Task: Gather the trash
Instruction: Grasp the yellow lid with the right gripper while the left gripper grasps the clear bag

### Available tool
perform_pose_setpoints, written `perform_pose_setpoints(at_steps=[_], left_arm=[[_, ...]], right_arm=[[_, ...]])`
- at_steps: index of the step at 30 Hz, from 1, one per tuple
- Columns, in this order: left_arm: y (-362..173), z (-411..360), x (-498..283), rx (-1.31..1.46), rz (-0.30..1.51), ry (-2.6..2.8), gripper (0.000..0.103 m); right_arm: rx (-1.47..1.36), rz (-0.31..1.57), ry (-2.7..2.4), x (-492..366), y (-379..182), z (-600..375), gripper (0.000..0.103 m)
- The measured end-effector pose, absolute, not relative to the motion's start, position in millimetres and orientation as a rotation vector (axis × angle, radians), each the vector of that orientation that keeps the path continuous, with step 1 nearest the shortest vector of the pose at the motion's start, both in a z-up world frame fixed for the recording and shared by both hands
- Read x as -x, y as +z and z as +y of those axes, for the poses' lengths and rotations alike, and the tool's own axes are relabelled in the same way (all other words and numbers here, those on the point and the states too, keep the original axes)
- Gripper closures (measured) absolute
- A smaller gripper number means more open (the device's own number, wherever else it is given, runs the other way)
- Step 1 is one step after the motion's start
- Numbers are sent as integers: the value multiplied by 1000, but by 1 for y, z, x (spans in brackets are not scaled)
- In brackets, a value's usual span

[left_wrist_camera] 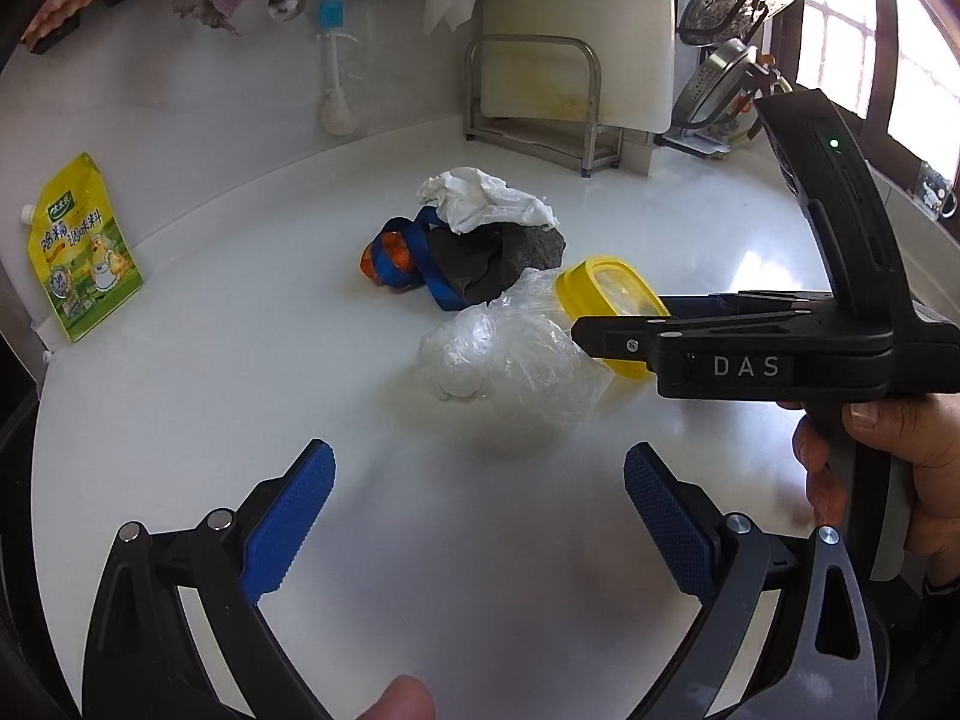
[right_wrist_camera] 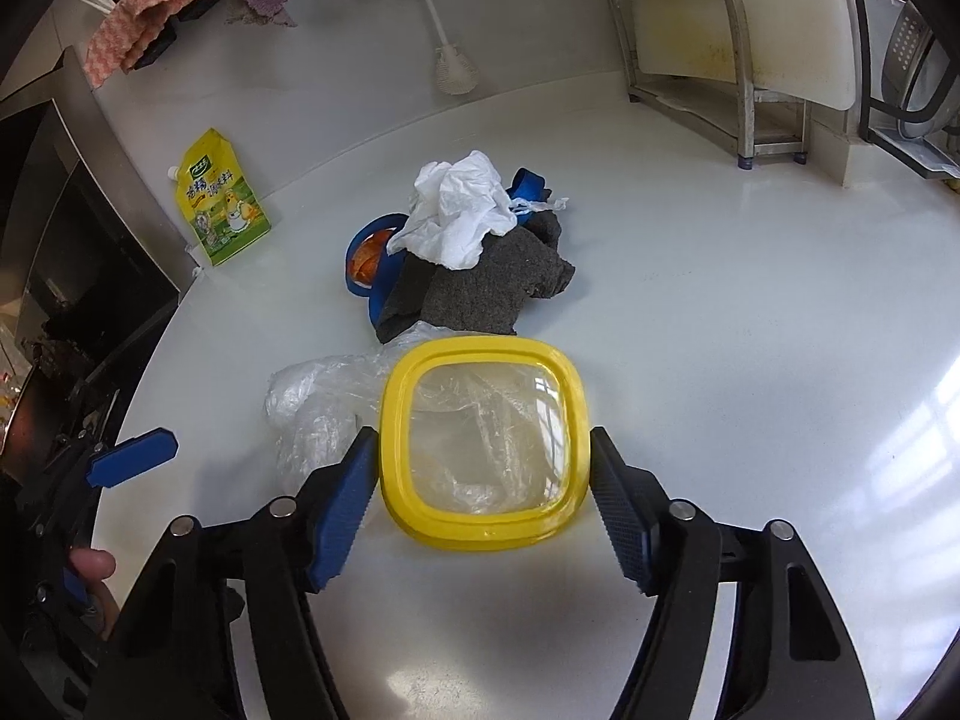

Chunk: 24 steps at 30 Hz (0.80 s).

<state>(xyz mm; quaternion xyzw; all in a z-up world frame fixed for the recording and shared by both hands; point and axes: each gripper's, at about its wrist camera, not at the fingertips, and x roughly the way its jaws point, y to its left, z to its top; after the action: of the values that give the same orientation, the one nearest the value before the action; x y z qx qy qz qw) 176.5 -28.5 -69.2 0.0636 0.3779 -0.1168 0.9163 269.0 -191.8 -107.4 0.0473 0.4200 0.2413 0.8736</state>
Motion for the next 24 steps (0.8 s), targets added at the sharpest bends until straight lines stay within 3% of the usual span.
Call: perform_pose_setpoints(at_steps=[20, 21, 23, 24], left_arm=[[-87, -67, -240, -245, 799, -255, 10], [-89, -69, -243, -251, 811, -268, 14], [-90, -69, -246, -260, 822, -275, 52], [-90, -68, -246, -259, 827, -272, 55]], right_arm=[[-220, 756, 485, -224, -77, -255, 38], [-223, 753, 485, -221, -77, -256, 38], [-229, 751, 488, -218, -77, -258, 38], [-229, 749, 487, -216, -77, -258, 38]])
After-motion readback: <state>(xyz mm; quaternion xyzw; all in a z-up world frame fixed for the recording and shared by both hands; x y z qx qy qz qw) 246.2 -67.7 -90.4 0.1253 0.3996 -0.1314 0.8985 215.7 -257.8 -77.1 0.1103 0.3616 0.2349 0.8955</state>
